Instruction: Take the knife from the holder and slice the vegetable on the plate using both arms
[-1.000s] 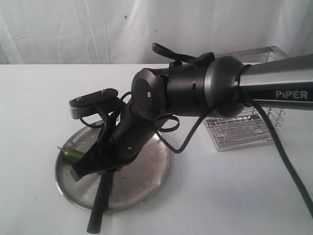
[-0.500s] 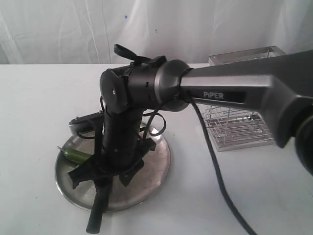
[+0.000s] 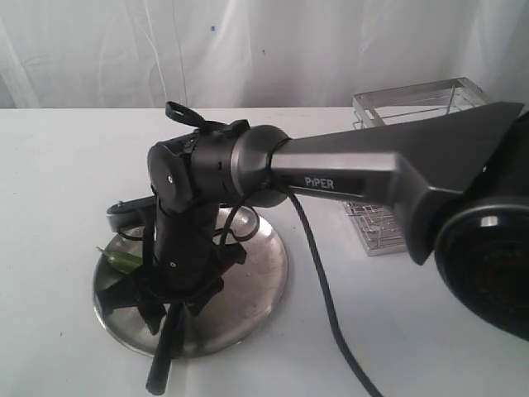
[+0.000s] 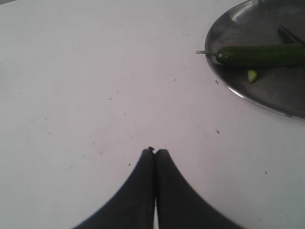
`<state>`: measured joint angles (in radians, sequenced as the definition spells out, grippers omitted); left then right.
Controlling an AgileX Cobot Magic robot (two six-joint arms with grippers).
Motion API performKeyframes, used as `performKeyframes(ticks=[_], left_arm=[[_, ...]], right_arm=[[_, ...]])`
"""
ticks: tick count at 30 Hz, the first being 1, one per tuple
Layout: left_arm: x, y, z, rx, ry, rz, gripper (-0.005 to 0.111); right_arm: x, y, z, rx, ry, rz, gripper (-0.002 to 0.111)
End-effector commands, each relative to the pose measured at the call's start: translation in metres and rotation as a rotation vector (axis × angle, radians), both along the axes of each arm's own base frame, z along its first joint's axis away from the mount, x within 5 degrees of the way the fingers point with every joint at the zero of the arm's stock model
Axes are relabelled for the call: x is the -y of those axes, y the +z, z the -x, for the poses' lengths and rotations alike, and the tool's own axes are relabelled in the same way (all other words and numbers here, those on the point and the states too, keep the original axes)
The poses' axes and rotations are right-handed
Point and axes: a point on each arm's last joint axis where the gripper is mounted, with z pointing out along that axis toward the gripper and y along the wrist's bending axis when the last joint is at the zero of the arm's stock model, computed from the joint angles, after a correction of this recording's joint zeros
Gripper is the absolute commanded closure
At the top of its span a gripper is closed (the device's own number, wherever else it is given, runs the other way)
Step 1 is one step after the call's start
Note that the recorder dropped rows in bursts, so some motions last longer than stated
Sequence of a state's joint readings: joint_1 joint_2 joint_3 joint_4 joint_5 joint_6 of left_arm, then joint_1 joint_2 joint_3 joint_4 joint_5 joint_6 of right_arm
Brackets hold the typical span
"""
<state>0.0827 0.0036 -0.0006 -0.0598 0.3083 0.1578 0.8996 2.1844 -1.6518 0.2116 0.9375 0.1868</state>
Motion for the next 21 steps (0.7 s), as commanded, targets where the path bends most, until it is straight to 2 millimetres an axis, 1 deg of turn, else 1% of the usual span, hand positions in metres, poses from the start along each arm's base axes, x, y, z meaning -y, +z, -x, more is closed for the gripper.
performKeyframes(ticks=[1, 3, 5, 7, 11, 13, 17, 21], left_arm=[[0.000, 0.000, 0.000, 0.004, -0.005, 0.005, 0.107], [0.000, 0.000, 0.000, 0.004, -0.005, 0.005, 0.107], [0.000, 0.000, 0.000, 0.004, -0.005, 0.005, 0.107], [0.000, 0.000, 0.000, 0.004, -0.005, 0.005, 0.107], [0.000, 0.000, 0.000, 0.004, -0.005, 0.005, 0.107], [0.000, 0.000, 0.000, 0.004, -0.005, 0.005, 0.107], [0.000, 0.000, 0.000, 0.004, -0.005, 0.005, 0.107], [0.000, 0.000, 0.000, 0.004, -0.005, 0.005, 0.107]], right_arm=[[-0.001, -0.010, 0.003, -0.028, -0.005, 0.036, 0.058], [-0.002, -0.011, 0.003, -0.026, -0.005, 0.034, 0.059], [-0.001, -0.011, 0.003, -0.029, -0.012, 0.041, 0.064], [0.001, -0.012, 0.003, -0.029, -0.015, 0.062, 0.073], [0.006, -0.011, 0.001, -0.005, -0.006, 0.113, 0.098], [0.007, -0.008, 0.000, 0.006, -0.003, 0.116, 0.107], [0.012, 0.004, -0.003, 0.074, 0.025, 0.137, 0.108], [0.025, 0.027, -0.008, 0.128, 0.042, 0.178, 0.108]])
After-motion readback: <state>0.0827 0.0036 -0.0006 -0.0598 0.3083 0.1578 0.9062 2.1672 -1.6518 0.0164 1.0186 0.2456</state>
